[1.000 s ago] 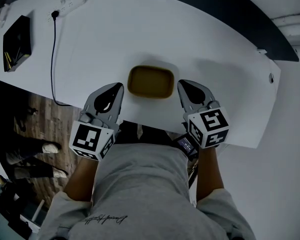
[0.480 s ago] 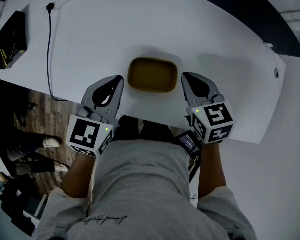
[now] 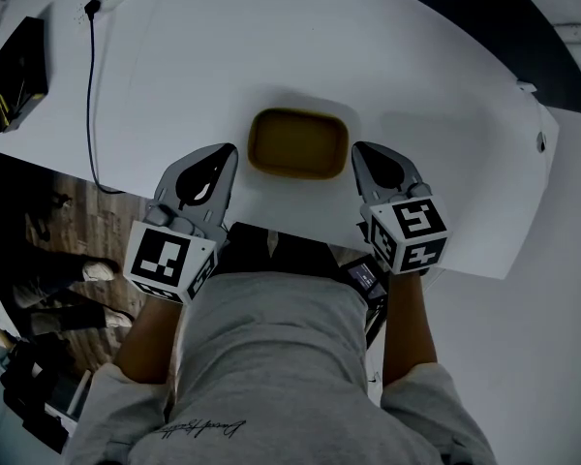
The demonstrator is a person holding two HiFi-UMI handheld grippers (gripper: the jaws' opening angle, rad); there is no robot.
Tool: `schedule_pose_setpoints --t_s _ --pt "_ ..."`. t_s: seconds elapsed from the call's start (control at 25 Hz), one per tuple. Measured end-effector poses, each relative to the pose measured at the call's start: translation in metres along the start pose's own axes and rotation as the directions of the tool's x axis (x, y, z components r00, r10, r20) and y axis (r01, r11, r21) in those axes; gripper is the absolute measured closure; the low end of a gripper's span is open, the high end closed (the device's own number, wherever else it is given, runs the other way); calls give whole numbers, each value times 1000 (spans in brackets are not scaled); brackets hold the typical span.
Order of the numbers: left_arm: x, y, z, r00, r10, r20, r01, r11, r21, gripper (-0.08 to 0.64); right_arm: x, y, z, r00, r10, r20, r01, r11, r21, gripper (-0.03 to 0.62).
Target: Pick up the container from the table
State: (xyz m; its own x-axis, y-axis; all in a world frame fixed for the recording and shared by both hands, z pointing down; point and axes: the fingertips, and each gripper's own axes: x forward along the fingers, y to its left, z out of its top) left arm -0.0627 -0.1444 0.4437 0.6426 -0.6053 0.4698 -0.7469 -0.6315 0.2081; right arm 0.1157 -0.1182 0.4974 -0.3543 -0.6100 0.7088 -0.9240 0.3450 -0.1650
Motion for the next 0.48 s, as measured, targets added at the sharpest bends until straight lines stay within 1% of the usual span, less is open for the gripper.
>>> schedule_pose_setpoints --t_s 0.48 --pt "5 2 -6 1000 -9 -11 9 1000 -9 563 19 -5 -12 999 -4 -45 4 1000 6 572"
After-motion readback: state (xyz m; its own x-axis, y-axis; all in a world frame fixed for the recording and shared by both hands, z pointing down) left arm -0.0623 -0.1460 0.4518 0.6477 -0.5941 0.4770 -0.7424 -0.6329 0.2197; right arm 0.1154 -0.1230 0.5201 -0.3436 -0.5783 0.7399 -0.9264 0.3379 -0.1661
